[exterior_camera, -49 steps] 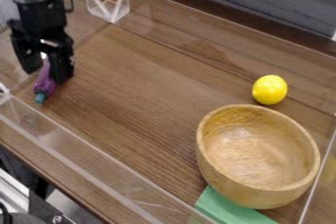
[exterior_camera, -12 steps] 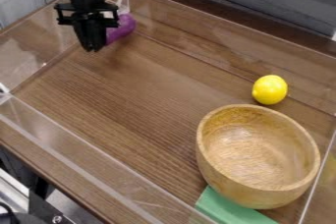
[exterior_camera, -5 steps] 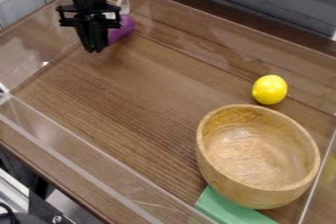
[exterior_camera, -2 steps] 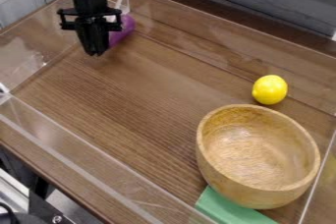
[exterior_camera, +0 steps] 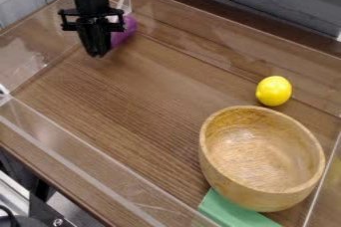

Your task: Put the purple eggplant in the brown bowl

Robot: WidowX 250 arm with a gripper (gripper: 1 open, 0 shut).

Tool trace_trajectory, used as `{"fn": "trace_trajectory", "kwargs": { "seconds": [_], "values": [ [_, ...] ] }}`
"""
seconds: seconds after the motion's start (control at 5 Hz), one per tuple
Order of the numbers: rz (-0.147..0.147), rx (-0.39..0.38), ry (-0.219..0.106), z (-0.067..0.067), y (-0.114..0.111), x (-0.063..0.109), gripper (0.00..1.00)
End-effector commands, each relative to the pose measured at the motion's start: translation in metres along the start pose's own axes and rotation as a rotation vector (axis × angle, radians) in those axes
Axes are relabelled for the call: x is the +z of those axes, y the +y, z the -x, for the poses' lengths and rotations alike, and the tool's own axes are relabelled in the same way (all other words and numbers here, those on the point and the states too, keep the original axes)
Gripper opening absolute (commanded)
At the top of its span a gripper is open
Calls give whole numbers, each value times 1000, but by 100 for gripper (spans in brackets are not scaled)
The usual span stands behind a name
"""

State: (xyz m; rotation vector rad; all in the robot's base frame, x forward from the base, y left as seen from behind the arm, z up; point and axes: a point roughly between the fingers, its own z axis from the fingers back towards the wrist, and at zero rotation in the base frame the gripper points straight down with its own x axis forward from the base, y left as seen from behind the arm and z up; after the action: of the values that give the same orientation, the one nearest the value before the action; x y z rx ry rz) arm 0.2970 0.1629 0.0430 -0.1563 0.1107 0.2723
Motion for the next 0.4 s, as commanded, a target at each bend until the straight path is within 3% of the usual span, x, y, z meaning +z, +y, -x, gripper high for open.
{"fn": "trace_trajectory", "kwargs": {
  "seconds": [0.0, 0.2],
  "values": [
    [-16, -19, -69, -8, -5, 25, 0],
    [-12, -34, -64, -2, -13, 36, 0]
  ]
}}
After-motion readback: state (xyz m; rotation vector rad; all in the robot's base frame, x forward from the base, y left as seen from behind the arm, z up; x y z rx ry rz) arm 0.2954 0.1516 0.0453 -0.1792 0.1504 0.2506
